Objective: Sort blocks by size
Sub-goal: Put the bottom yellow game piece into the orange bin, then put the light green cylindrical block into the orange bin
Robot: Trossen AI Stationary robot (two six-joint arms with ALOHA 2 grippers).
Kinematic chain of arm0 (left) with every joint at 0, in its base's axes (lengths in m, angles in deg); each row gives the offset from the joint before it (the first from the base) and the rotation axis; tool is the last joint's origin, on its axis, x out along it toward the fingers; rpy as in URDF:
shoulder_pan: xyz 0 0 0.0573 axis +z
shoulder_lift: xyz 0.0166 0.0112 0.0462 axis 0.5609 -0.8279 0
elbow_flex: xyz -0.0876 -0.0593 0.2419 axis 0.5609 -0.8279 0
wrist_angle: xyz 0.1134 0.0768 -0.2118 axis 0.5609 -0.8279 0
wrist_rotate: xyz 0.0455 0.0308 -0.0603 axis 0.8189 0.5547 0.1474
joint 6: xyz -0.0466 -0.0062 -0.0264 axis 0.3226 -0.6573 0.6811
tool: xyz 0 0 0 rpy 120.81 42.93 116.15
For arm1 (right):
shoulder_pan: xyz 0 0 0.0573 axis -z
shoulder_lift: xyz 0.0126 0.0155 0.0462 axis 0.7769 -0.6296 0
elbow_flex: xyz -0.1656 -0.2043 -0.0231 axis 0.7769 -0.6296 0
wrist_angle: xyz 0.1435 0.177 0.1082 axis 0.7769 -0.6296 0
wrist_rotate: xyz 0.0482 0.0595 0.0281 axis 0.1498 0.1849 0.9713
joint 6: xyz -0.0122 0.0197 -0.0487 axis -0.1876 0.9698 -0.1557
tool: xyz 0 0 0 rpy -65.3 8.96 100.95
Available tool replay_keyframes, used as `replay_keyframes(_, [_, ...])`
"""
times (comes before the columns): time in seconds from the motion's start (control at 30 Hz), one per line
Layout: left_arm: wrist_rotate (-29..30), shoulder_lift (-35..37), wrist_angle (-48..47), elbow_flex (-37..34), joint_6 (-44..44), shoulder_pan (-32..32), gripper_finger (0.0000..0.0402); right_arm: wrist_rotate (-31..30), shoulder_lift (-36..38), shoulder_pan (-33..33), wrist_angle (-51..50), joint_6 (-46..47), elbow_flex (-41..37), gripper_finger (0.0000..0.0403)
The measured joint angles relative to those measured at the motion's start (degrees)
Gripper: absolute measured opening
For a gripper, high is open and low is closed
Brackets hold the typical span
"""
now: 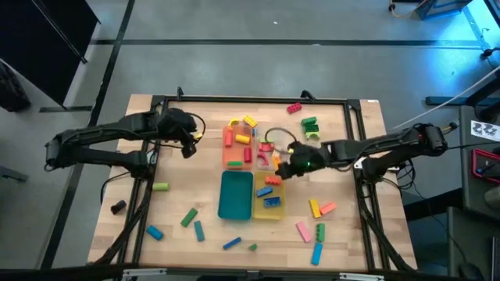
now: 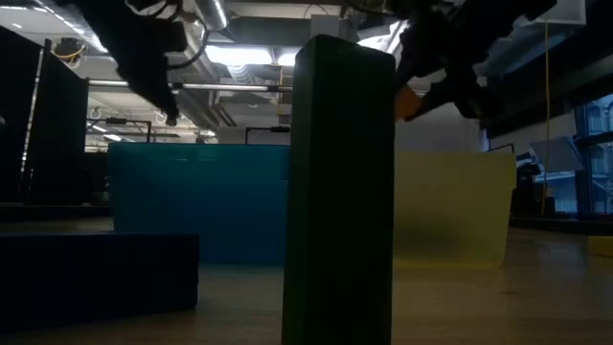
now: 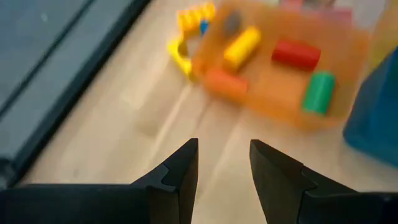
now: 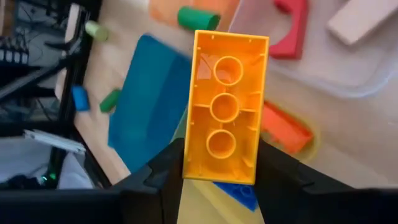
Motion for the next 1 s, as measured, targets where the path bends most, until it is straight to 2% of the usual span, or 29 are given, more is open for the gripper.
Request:
replay_keyframes(0.17, [-0.9, 0.1, -8.3, 0.0, 7.5, 0.0, 0.0128, -3.3, -3.3, -5.3, 1.5, 0.4, 0.0, 0.0158])
replay_keyframes(0.37, [-6.6, 0.1, -16.5, 0.0, 13.2, 0.0, 0.0128, -3.5, -7.5, -7.5, 5.2, 0.5, 0.0, 0.018])
replay_keyframes(0.6, [-15.6, 0.1, -23.6, 0.0, 8.7, -1.6, 0.0128, -2.0, -9.3, -7.3, 7.8, 0.5, 0.0, 0.0198])
replay_keyframes(0.8, [-16.1, -0.1, -25.2, 0.0, 3.4, -3.6, 0.0132, -2.0, -9.3, -7.3, 7.6, 0.5, 0.0, 0.0199])
replay_keyframes(1.0, [-16.1, -1.8, -27.4, 0.0, 3.6, -4.6, 0.0163, -2.0, -9.3, -7.3, 7.6, 0.3, 0.0, 0.0199])
